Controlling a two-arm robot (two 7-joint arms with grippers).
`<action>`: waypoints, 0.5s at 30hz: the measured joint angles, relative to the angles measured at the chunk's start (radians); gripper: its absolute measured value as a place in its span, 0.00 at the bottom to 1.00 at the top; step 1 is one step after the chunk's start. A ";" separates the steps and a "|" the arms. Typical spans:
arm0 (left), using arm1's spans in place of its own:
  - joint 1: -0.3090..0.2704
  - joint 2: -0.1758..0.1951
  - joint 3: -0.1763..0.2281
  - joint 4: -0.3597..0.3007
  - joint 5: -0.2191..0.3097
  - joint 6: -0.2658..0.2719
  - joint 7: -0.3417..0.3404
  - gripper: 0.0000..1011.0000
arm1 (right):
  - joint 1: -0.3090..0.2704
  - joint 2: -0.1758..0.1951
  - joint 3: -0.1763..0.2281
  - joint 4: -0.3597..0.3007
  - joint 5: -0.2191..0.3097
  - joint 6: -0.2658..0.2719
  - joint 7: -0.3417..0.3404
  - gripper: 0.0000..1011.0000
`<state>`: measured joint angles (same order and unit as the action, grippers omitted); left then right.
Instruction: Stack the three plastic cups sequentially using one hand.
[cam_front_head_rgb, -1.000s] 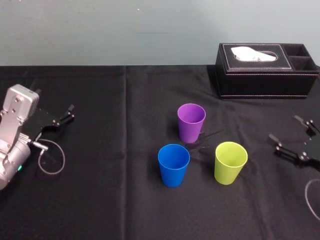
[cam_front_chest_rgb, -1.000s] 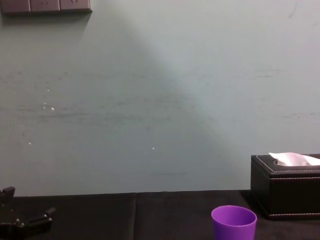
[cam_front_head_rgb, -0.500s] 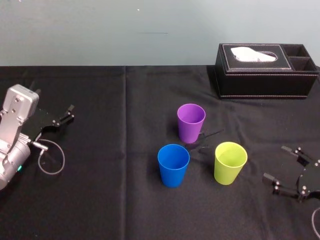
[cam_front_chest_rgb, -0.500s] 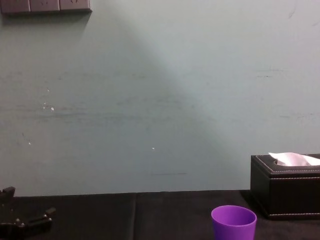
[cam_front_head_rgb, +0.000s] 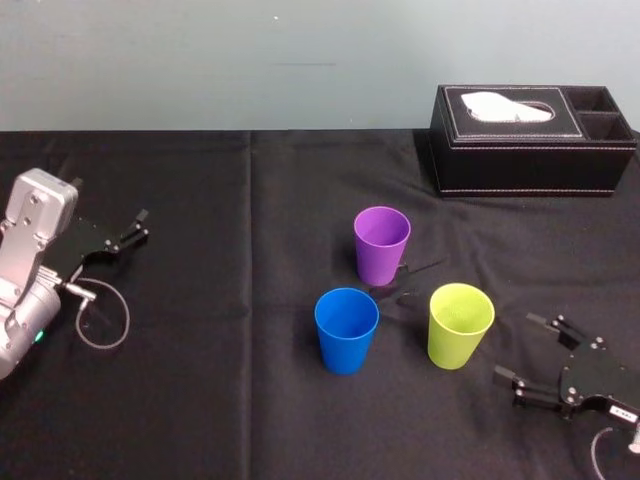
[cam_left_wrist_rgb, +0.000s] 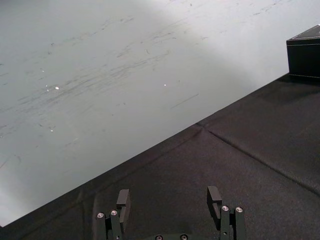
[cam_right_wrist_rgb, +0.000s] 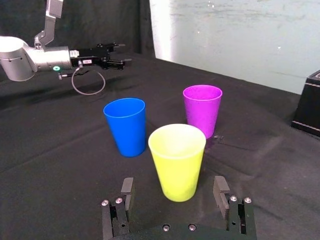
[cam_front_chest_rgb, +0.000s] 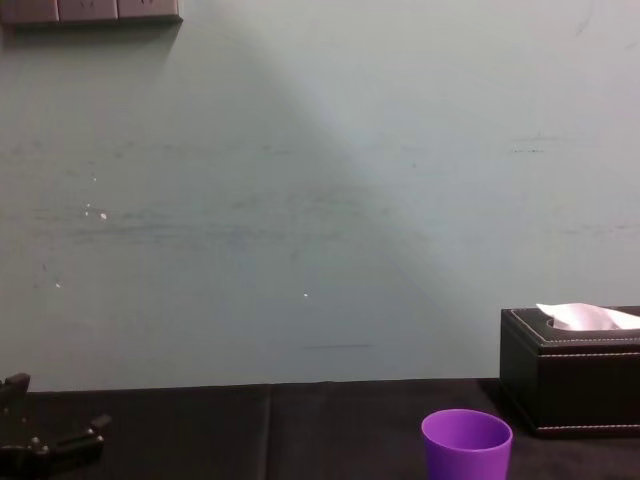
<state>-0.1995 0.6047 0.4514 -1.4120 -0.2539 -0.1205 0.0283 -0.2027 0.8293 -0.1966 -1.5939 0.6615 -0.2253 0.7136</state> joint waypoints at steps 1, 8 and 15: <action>0.000 0.000 0.000 0.000 0.000 0.000 0.000 1.00 | 0.009 -0.008 -0.004 0.005 -0.006 0.006 0.003 0.99; 0.000 0.000 0.000 0.000 0.000 0.000 0.000 1.00 | 0.048 -0.035 -0.023 0.025 -0.024 0.028 0.015 0.99; 0.000 0.000 0.000 0.000 0.000 0.000 0.000 1.00 | 0.088 -0.055 -0.047 0.033 -0.045 0.046 0.019 0.99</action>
<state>-0.1995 0.6047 0.4514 -1.4120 -0.2539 -0.1205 0.0283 -0.1144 0.7739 -0.2432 -1.5608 0.6164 -0.1794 0.7322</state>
